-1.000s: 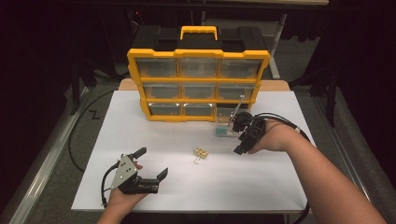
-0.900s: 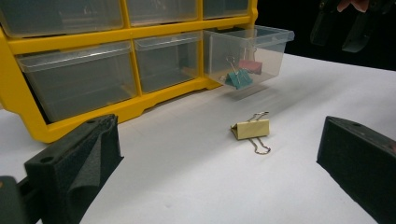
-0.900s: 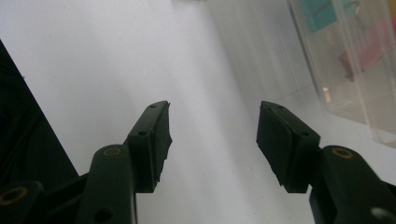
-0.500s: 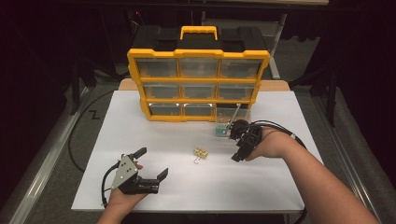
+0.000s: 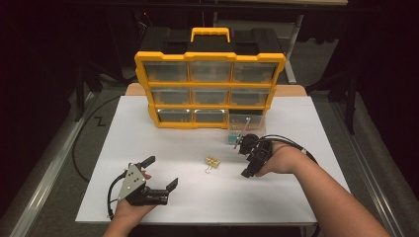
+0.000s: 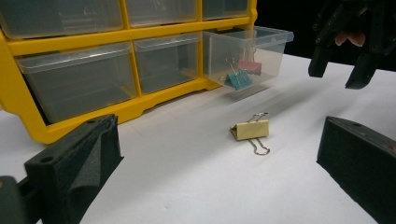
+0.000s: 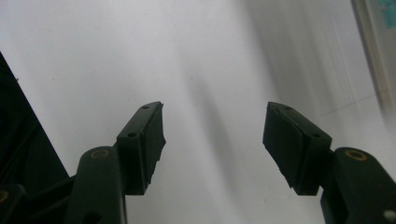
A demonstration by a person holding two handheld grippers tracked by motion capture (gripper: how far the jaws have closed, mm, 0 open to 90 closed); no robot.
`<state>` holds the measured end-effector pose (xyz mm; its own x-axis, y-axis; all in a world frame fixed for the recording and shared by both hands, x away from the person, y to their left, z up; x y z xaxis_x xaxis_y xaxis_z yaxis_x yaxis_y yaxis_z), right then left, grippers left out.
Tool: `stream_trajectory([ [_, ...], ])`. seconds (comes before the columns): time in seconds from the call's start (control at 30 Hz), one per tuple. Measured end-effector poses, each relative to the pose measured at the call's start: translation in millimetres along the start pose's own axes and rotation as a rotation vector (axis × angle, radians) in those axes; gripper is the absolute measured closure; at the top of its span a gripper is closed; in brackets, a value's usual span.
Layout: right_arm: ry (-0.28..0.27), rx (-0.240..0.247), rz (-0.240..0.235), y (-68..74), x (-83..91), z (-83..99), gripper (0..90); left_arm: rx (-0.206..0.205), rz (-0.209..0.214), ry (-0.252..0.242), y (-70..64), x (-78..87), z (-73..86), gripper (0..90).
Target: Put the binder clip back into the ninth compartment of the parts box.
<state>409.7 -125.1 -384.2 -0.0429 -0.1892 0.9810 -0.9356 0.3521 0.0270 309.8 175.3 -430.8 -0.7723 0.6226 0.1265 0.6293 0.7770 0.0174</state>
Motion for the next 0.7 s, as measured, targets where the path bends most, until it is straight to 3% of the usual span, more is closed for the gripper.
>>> stream_trajectory([
  [0.3, -0.011, 0.018, -0.002, 6.8, -13.2, -7.1, 37.6, -0.001, 0.002, 0.002, -0.3, -0.3, 0.1, 0.2],
  [0.7, -0.036, 0.053, -0.010, 17.3, -25.4, -32.4, 37.8, -0.001, 0.001, -0.001, 0.1, 0.0, -0.1, 0.2],
])
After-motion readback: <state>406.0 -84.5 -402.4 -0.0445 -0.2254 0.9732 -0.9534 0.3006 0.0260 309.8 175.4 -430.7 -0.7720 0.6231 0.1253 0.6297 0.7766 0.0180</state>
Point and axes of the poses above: each handheld gripper's, and its own axes: x roughly backward along the jaws, z roughly out of its underside, y roughly to its left, the point moved 4 cm from there along -x, roughly forward along the jaws, and after that the axes turned 3 degrees about -y, right-handed, at the moved point
